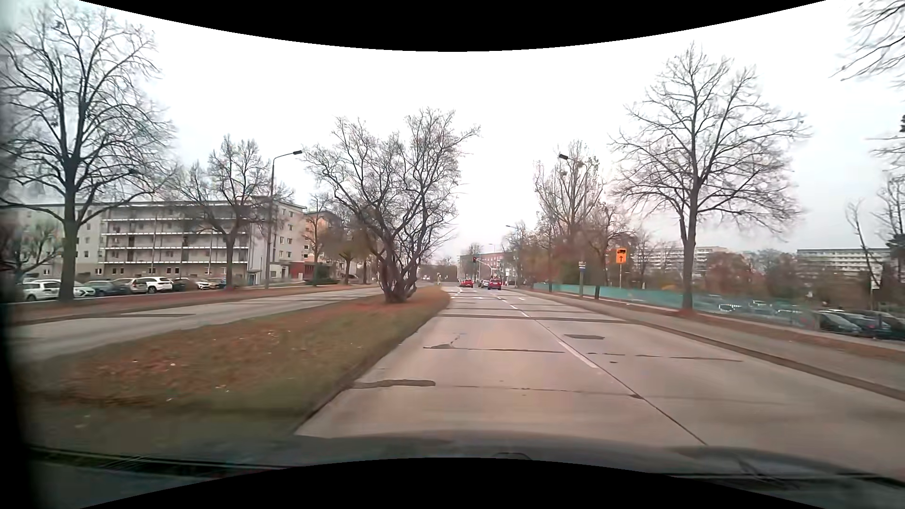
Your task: Follow the waypoints while adhering to traffic rules and regulations
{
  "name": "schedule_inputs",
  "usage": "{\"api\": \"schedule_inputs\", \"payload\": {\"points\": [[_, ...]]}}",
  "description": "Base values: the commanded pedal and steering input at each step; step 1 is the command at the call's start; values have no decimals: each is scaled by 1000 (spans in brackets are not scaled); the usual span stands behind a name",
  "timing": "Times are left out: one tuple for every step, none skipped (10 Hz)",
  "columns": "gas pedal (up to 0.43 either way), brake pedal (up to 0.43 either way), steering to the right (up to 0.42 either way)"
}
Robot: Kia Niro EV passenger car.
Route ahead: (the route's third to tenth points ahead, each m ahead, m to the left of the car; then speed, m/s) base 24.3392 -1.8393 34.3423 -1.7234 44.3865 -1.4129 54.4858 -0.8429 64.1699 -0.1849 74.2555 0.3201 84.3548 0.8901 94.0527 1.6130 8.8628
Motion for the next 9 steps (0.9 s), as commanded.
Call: {"api": "schedule_inputs", "payload": {"points": [[59,0,3],[47,0,3],[47,0,3],[47,0,3],[47,0,1],[47,0,1],[47,0,1],[47,0,1],[47,0,1]]}}
